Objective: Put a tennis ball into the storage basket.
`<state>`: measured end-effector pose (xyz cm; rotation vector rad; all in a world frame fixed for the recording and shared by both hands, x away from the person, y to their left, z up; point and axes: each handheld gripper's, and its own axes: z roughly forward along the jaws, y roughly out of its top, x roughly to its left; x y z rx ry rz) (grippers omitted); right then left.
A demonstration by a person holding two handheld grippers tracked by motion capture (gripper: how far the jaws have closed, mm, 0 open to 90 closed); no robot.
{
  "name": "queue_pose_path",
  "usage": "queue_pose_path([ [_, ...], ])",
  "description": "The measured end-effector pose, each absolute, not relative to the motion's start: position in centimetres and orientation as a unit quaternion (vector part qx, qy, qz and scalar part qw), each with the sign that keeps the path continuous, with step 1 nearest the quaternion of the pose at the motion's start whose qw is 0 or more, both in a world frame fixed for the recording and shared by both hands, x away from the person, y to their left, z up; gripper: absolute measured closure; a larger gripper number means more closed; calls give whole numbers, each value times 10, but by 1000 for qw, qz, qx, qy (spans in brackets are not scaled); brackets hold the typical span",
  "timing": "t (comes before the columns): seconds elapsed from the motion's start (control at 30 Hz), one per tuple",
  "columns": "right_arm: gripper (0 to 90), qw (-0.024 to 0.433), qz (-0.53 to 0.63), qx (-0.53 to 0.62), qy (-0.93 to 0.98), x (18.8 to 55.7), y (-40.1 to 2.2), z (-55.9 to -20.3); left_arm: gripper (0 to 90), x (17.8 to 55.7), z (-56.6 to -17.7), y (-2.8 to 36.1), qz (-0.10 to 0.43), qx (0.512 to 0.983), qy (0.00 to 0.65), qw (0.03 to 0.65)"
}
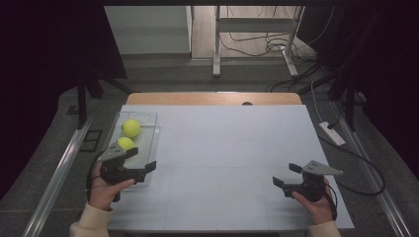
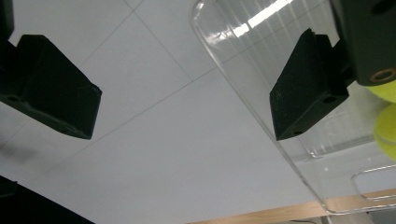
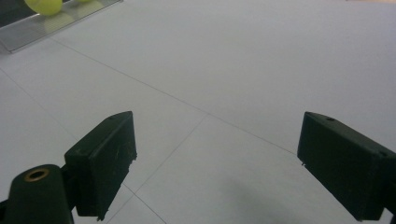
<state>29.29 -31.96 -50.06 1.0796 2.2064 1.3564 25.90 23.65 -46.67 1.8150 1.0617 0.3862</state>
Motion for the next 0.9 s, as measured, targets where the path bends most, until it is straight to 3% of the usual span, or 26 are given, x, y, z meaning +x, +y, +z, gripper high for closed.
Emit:
queue_pose_path([
  [0.9, 118, 170, 478, 376, 775, 291, -321, -499, 95, 243, -485, 211, 164, 765, 396, 480],
])
